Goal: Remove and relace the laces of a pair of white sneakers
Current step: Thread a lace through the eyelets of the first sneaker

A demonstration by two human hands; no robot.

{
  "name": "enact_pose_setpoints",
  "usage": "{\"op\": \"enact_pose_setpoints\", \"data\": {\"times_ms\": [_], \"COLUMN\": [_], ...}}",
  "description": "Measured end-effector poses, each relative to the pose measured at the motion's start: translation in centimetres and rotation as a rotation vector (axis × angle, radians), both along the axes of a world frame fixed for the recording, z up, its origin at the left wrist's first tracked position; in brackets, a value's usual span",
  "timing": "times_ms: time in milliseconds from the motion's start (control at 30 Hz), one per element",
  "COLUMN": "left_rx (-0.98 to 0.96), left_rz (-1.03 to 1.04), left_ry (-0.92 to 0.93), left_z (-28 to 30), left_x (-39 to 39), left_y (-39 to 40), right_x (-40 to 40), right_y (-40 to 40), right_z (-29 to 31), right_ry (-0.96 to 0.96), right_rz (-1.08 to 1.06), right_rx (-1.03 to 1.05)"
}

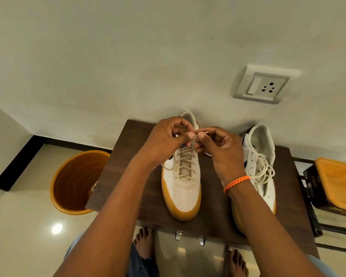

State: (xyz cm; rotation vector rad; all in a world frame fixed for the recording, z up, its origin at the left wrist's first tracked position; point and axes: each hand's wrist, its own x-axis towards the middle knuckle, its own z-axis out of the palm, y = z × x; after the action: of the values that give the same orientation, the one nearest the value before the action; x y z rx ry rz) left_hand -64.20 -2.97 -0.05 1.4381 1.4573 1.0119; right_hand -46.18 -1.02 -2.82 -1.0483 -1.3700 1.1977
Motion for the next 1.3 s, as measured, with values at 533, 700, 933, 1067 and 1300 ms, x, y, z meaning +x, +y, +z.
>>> {"op": "enact_pose_setpoints", "data": {"times_ms": [533,700,933,1067,1300], "left_rx": [0.044,0.046,0.004,-0.014,-0.019], "left_rz": [0.275,0.278,0.317,0.273,0.245], "left_ry": [0.496,0.583,0.61,0.594,0.52], "left_z": [-2.1,-2.6,-2.9,-3.1,-3.9], "left_x": [1.0,1.9,1.8,2.0,2.0], "left_y": [0.7,0.5,0.6,0.5,1.0], "right_x": [-0.4,-0.3,0.0,0.0,0.1], "right_y": [-0.3,-0.1,-0.1,-0.1,0.0], "right_z": [-1.3,-1.5,-2.0,-2.0,-2.0], "right_ry": [-0.633,-0.603,-0.586,-0.579,-0.58], "right_rz": [-0.138,-0.186,-0.179,-0.17,-0.151], "right_rx": [0.227,0.175,0.061,0.038,0.039]}}
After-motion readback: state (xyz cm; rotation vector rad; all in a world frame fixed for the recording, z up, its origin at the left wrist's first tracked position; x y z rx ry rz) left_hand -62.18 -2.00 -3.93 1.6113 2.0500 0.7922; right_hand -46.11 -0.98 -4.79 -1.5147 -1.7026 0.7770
